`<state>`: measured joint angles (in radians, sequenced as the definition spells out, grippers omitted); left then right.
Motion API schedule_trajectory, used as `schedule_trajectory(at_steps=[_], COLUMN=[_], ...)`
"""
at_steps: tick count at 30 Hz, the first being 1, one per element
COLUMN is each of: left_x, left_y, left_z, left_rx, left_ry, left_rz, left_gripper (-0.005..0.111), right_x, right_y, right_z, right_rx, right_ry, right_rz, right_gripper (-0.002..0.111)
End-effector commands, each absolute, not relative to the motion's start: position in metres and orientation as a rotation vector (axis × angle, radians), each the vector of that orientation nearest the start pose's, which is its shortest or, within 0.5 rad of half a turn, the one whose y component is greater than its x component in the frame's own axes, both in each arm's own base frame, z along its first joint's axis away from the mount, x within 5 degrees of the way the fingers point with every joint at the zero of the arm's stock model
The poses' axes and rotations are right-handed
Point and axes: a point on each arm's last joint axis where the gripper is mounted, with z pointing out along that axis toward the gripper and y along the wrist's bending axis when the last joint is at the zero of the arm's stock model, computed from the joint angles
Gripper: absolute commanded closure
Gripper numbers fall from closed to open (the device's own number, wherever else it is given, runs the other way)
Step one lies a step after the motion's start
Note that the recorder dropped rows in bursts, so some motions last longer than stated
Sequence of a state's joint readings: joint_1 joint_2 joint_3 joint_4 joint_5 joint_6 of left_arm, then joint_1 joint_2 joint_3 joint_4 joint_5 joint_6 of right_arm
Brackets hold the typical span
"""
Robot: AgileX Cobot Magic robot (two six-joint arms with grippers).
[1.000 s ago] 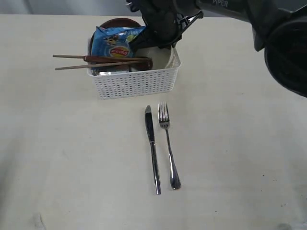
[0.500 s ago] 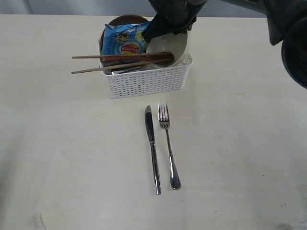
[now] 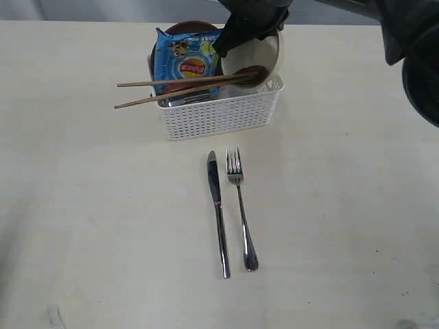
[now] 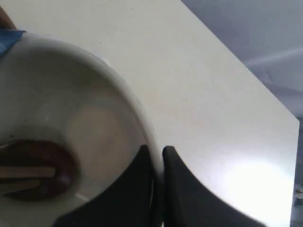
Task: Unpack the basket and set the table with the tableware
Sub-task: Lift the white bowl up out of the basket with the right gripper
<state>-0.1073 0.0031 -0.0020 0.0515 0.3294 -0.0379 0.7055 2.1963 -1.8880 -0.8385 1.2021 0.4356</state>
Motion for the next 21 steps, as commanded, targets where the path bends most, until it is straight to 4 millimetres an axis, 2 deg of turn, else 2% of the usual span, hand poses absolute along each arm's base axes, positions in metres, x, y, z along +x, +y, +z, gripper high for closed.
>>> schedule_trajectory(at_steps=[1, 11, 21], left_x=[0.054, 0.054, 0.054], left_y=[-0.005, -0.005, -0.005], left_z=[0.184, 0.184, 0.184], left_rx=[0.101, 0.101, 0.101], left_ry=[1.8, 1.8, 1.8], left_rz=[-0.061, -0.061, -0.061], left_gripper=[0.107, 0.107, 0.107], right_x=[0.397, 0.396, 0.401], right_y=[0.248, 0.241, 0.238], right_z=[0.248, 0.275, 0.285], right_rx=[-0.652, -0.714, -0.81], right_ry=[2.334, 2.222, 2.091], right_rz=[-0.855, -0.941, -1.096], right_gripper=[0.109, 0.109, 0.109])
